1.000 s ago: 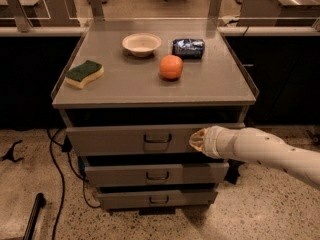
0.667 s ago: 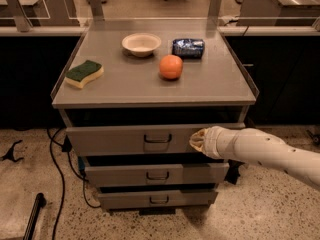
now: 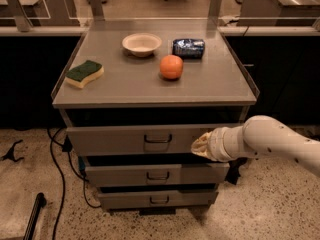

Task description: Close top drawer

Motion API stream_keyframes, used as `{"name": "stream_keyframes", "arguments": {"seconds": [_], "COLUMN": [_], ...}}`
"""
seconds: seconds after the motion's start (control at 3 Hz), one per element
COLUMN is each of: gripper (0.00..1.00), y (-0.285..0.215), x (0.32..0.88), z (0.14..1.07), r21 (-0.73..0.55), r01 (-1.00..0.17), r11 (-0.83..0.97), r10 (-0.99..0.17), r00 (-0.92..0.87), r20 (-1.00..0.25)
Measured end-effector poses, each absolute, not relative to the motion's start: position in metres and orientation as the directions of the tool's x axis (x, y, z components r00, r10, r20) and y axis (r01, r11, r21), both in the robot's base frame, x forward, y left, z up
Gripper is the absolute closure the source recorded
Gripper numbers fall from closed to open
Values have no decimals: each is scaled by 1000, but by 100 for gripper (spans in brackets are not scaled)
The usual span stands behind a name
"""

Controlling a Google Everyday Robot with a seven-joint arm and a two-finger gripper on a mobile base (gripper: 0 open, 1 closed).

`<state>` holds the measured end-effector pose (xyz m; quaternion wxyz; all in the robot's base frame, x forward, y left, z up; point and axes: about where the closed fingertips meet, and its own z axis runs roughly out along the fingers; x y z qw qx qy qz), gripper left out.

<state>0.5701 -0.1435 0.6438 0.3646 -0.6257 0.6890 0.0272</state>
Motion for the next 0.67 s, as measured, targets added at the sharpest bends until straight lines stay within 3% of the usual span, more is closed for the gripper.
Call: {"name": "stream_keyframes", "arguments": {"seconds": [0.33,0.67], "gripper": [100,81], "y": [-146,-141], "x": [516,497], "z": [645,639], "r21": [-269,-206], "r01": [-945,-968], "r11": [188,143], "r10": [-828,-828], "r00": [-5,-3], "r20": [-561,-560]}}
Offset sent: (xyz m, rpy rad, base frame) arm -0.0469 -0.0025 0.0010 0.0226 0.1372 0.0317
